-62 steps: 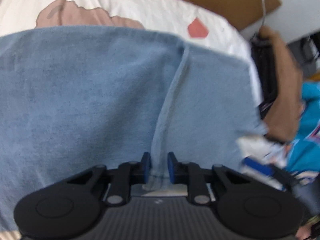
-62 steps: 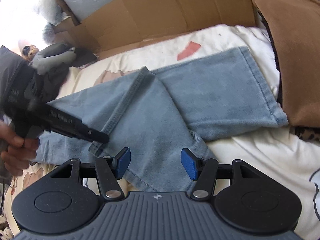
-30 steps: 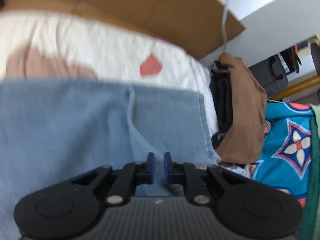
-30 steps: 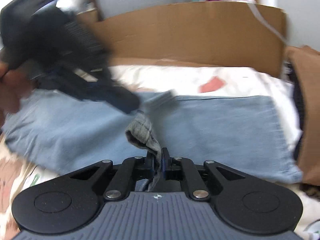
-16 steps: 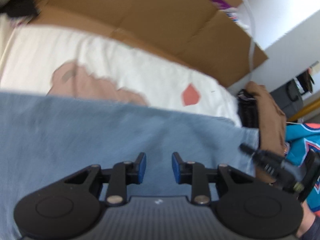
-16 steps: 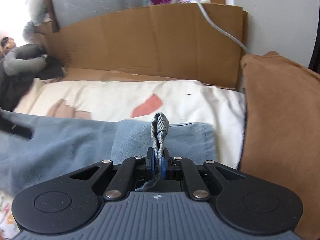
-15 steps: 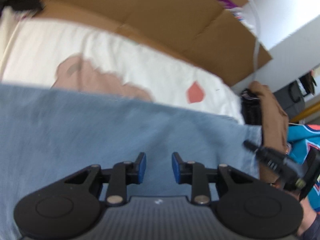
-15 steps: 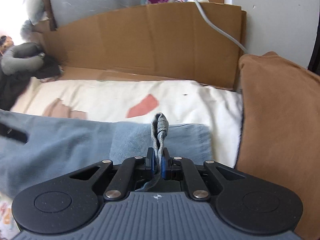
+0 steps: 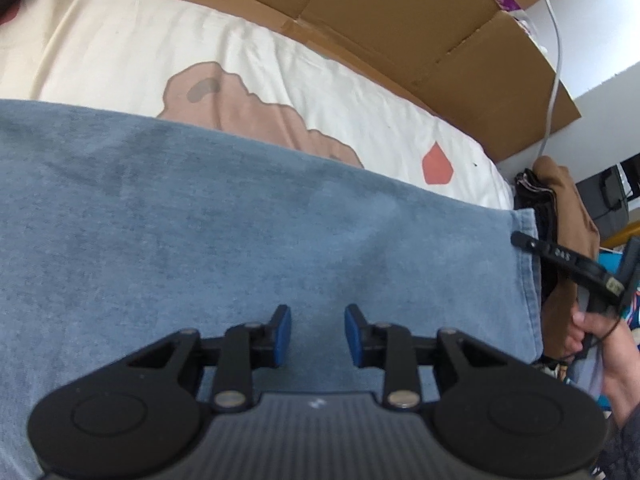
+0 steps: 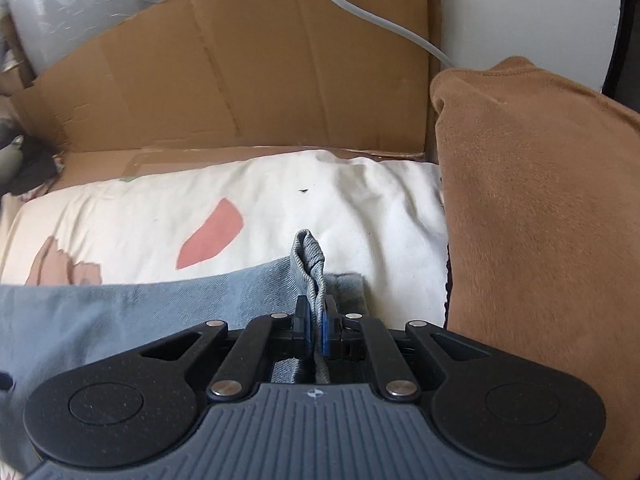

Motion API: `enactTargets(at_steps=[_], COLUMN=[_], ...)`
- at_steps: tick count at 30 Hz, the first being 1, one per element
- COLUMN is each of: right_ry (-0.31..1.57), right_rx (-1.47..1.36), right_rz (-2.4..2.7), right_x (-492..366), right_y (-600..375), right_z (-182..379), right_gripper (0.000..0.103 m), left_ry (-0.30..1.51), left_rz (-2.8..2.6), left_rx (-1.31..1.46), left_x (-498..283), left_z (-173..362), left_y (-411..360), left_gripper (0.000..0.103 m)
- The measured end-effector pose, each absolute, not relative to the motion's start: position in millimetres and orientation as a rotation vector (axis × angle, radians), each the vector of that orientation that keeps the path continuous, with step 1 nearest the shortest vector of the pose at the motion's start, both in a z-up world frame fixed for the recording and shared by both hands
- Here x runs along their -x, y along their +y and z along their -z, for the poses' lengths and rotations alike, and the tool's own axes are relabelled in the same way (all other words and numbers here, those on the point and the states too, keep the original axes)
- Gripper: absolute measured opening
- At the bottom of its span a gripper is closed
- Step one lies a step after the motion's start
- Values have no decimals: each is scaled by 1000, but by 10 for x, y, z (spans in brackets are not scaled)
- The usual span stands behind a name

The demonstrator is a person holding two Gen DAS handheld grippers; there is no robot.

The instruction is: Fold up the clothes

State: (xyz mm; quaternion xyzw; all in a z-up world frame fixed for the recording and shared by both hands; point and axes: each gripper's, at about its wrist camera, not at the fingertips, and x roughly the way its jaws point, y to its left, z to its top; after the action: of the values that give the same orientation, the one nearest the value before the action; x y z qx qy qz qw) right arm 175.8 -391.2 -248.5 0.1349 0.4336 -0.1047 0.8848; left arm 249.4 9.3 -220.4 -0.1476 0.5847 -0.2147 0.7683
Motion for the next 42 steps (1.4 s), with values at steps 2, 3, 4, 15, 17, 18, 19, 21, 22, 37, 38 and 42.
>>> enactTargets(at_steps=[2,3,4,15,17,18,19,21,22,37,38,42], right_ry=[916,926,935,904,898,896,894,890,899,769,768,786], right_rx=[-280,-270,-260,-156,-131,-117,-102,-73,-60,-184,-208,-259], right_rz=[231,235,239,206,215,221,227,239,248,299,301,325], right_x=[-1799,-1811,-1823,-1785,-1791,-1797,-1803,-1814,-1825,-864,-745,-379], right_y=[-3929,-3928,-3928,-3833,-3819,-3810,-3801,-3783,-3778,-3648,-3655,-3648], right_z=[2530,2561,2593,2673,2658,2652,2645,2633,2648,2208,2214,2293], right_gripper=[3,3,3,15,12,9,8,7,7,42,42,42], left_ry=[1271,1272,1274,1298,1303,1305,1305,1309,1311,1316,1319,1329], left_rz=[469,469,468,463,462,462,464,469,471,485,487,504], left_rx=[325,326,327,310,312,312,310,306,304,332,333,321], left_x=[-2476,-2469,-2463,-2431,-2418,-2410,-2399,-2381,-2373,-2228,-2210,-2105], left_z=[2207,2211,2217,2300,2314,2320,2321,2327,2330,2286,2283,2278], left_y=[91,87,82,19,3,-6,-18,-42,-55,-122,-130,-170], left_gripper=[31,31,31,37,37,37,38,38,38,39,39,40])
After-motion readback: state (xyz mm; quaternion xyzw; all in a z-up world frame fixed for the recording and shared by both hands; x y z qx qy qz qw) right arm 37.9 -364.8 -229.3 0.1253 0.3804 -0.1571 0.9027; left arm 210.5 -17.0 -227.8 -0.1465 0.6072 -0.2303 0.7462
